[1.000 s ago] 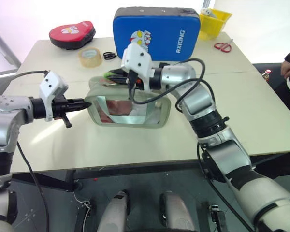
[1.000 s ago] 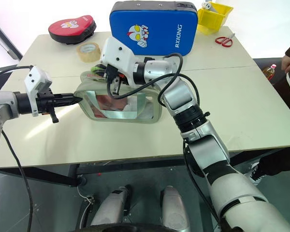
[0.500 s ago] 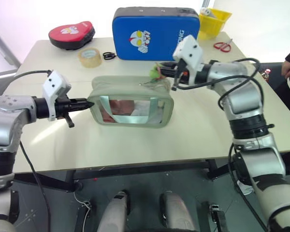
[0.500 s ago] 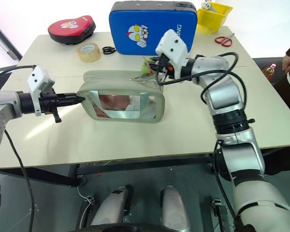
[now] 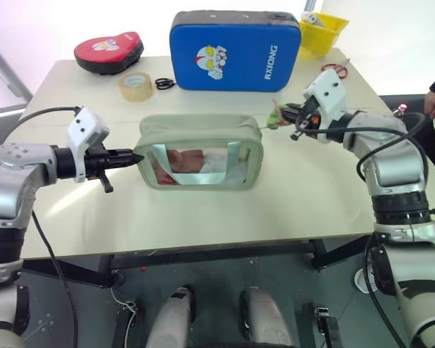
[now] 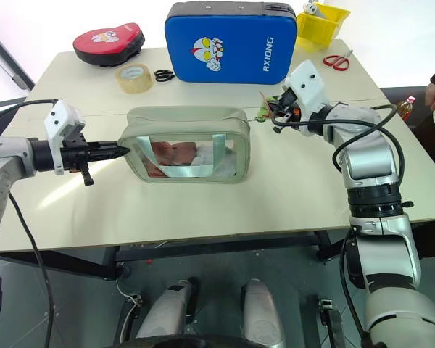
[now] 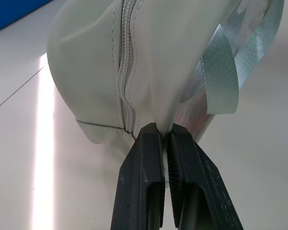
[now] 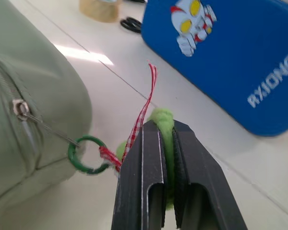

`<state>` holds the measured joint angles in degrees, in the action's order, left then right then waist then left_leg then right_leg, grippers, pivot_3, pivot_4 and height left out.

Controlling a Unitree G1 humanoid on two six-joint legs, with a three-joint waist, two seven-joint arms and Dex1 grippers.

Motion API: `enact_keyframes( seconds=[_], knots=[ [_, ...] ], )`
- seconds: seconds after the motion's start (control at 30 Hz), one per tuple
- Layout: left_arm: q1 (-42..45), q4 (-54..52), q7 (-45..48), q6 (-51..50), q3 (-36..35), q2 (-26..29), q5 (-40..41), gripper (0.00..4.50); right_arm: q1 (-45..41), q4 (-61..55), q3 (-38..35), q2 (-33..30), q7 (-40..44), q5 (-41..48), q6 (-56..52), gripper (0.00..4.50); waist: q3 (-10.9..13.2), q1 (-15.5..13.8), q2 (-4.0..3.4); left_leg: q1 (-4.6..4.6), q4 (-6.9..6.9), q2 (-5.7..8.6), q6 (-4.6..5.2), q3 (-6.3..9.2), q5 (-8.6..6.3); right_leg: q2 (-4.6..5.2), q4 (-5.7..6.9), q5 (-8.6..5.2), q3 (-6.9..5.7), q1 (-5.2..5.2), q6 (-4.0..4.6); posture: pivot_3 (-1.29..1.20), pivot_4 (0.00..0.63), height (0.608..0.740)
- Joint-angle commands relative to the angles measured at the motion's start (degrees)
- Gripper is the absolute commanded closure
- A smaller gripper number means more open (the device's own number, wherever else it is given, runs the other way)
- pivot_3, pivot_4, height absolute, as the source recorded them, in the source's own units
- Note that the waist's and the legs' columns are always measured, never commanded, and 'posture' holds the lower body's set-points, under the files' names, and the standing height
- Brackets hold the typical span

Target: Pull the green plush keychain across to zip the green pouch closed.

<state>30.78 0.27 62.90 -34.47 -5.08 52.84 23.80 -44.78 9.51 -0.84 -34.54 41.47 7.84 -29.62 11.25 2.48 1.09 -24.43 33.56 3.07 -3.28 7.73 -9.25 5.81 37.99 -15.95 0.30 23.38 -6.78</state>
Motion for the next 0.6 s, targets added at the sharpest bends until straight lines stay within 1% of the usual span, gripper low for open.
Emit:
enact_keyframes(
  seconds=[0.03,0.13,0.3,0.43,0.53,0.6],
  knots=[
    [0.8,-0.4,0.2,0.5,-0.6,0.6,-0.1,4.5,2.6,-0.8,-2.3,0.8,-3.2,0.7,-2.0,4.44,0.0,0.0,0.0,0.0,0.0,0.0,0.0,0.0,0.0,0.0,0.0,0.0,0.0,0.0,0.0,0.0,0.15,0.74],
    [0.8,-0.4,0.2,0.6,-0.6,0.5,-0.1,4.5,5.2,-1.3,-2.4,3.2,-5.6,1.8,-5.2,4.44,0.0,0.0,0.0,0.01,0.0,0.0,0.0,0.0,0.0,0.0,0.0,0.0,0.0,0.0,0.0,0.0,0.15,0.74],
    [1.3,0.0,0.1,1.0,-0.2,0.1,-0.4,4.5,9.2,-2.7,0.3,9.2,-8.4,2.3,-6.2,4.44,0.0,0.0,0.0,0.02,0.0,-0.01,0.0,0.0,0.0,0.0,0.01,0.0,0.01,-0.01,0.0,0.0,0.15,0.74],
    [1.3,-0.1,0.0,1.1,-0.1,0.0,-0.5,4.5,9.2,-1.8,0.3,12.7,-10.7,2.4,-6.0,4.44,0.0,0.0,0.0,0.03,0.01,-0.01,0.0,0.0,0.0,-0.01,0.02,0.0,0.01,-0.01,0.0,0.0,0.15,0.74],
    [1.1,0.0,0.2,1.4,-0.2,0.2,-0.8,4.5,7.8,-2.5,-1.4,12.5,-9.9,4.3,-7.4,4.44,0.0,0.0,0.0,0.03,0.01,-0.01,0.0,0.0,0.0,-0.01,0.02,0.0,0.01,-0.02,0.0,0.0,0.15,0.74],
    [1.0,0.3,0.4,1.6,-0.4,0.3,-0.9,4.5,7.3,-3.6,-2.0,10.9,-8.0,5.6,-8.5,3.75,0.0,0.0,0.0,0.03,0.01,-0.01,0.0,0.0,0.0,-0.01,0.02,0.0,0.01,-0.02,0.0,0.0,0.15,0.74]
  ],
)
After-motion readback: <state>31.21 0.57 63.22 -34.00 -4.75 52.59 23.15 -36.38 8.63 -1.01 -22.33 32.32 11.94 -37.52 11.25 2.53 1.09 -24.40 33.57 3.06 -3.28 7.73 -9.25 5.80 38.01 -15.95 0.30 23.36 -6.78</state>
